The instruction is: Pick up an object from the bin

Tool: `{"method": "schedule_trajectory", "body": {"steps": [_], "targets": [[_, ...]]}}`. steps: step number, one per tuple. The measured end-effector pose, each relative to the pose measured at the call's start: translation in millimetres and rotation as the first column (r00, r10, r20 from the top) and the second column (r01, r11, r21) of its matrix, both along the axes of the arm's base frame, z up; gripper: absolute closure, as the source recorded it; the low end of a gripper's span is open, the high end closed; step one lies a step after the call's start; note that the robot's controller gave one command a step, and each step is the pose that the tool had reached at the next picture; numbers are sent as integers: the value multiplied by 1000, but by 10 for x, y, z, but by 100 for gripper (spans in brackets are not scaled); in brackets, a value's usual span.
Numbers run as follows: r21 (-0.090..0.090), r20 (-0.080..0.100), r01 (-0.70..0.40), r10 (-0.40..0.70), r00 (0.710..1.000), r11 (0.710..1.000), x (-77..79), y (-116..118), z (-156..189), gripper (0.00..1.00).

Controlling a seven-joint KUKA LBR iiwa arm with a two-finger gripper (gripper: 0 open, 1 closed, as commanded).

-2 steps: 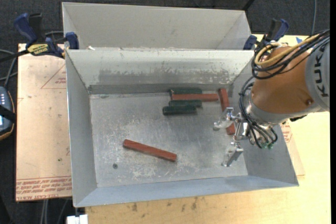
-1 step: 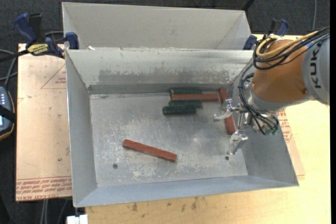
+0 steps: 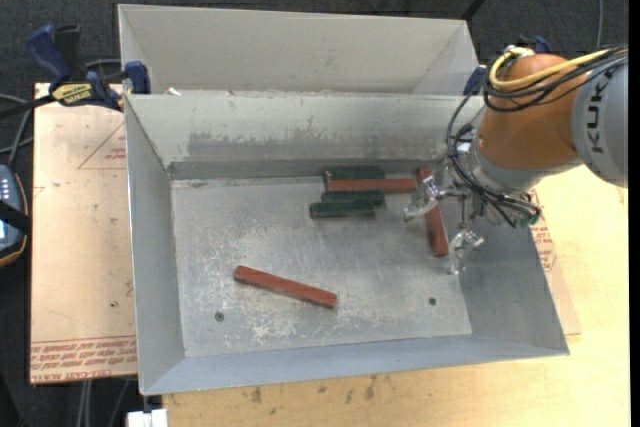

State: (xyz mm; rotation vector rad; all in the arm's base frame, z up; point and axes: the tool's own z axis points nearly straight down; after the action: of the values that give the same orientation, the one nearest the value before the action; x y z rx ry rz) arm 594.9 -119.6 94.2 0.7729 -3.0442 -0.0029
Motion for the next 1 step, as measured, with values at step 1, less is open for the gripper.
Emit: {"method": "schedule_trajectory", "body": {"steps": [1], "targets": [[-1, 6, -36, 36, 999, 999, 118, -235, 217, 0]]}}
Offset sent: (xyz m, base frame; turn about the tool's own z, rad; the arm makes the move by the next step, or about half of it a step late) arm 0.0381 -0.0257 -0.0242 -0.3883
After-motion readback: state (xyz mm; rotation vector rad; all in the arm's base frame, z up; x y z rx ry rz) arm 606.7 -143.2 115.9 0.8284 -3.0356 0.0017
